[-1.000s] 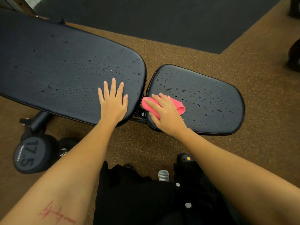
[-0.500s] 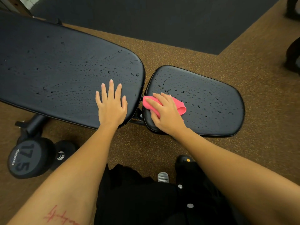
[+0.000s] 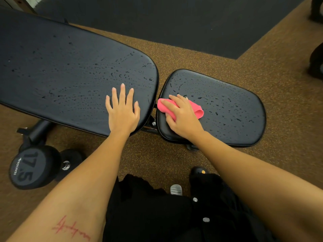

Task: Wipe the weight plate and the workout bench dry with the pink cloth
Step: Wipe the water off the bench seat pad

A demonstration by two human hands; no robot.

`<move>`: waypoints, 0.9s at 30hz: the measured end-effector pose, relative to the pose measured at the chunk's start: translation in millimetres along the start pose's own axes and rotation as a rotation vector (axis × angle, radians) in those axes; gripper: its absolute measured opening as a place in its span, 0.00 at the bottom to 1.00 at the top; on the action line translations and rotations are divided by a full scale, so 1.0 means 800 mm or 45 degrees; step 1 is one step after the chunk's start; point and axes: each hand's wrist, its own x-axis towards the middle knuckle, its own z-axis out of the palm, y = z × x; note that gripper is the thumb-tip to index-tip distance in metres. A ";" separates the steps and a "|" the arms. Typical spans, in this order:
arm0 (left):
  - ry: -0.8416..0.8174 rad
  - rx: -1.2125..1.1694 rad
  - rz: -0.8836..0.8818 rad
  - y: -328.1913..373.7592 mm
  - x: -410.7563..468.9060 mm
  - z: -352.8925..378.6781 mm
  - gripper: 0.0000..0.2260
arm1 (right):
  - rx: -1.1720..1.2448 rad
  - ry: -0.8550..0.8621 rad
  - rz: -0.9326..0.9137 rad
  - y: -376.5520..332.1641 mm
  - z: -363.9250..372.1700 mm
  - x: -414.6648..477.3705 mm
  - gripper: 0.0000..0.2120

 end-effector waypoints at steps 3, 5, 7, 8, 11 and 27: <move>0.011 -0.001 0.006 -0.001 0.000 0.001 0.23 | 0.008 -0.059 -0.106 -0.008 0.006 -0.007 0.21; 0.020 0.001 0.007 -0.002 0.000 0.001 0.23 | -0.001 -0.143 -0.219 -0.007 0.004 -0.022 0.22; 0.026 0.005 0.008 -0.002 0.001 0.001 0.23 | -0.017 -0.220 -0.302 0.003 -0.004 -0.037 0.22; 0.028 0.004 0.010 -0.002 0.001 0.001 0.23 | -0.028 -0.241 -0.324 0.010 -0.010 -0.042 0.22; 0.039 0.005 0.008 -0.002 0.000 0.001 0.23 | -0.058 -0.219 -0.289 0.035 -0.021 -0.039 0.22; 0.033 -0.007 0.014 -0.001 0.001 0.002 0.23 | 0.025 -0.203 -0.302 0.010 -0.003 -0.050 0.22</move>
